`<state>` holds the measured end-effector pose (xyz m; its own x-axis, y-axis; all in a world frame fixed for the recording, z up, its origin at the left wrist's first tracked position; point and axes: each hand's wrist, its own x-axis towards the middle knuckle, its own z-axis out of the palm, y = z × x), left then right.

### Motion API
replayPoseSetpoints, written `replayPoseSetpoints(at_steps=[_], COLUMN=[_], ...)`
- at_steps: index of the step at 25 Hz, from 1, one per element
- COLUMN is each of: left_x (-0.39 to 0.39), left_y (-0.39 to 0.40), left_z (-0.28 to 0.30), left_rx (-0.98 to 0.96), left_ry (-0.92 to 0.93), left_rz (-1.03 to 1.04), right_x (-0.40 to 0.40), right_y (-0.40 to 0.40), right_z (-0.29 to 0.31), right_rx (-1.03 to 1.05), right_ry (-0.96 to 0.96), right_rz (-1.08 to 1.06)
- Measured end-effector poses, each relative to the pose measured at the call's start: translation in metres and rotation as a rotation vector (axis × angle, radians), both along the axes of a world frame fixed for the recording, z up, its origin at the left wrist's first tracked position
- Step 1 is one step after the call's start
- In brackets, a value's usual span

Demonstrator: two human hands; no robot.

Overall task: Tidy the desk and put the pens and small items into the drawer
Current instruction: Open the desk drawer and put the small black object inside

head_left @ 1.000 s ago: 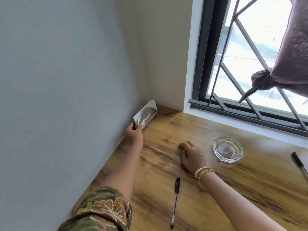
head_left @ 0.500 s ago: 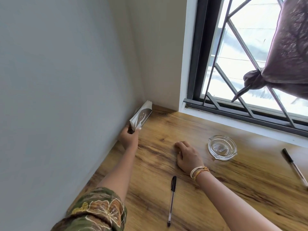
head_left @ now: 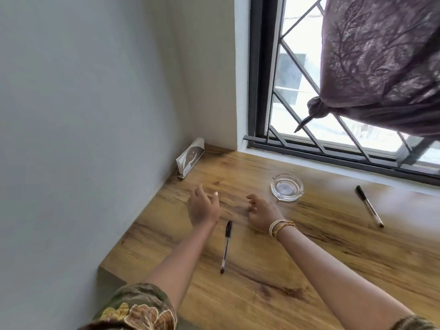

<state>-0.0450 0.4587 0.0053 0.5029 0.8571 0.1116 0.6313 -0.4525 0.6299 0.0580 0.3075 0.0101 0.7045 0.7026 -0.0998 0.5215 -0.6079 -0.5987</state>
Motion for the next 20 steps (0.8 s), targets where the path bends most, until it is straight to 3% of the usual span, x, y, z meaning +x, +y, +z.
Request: replayPoseSetpoints(at_steps=[5, 15, 20], left_x=[-0.027, -0.133, -0.157], left_y=[-0.119, -0.315, -0.372], left_z=[-0.015, -0.023, -0.031], left_rx=[0.238, 0.183, 0.205], left_ry=[0.114, 0.255, 0.297], left_rz=[-0.467, -0.599, -0.704], right_x=[-0.04, -0.149, -0.197], right_y=[-0.097, -0.302, -0.364], right_z=[-0.015, -0.01, -0.015], right_rx=[-0.014, -0.001, 0.161], right_ry=[-0.055, -0.176, -0.269], right_rz=[-0.05, -0.06, -0.264])
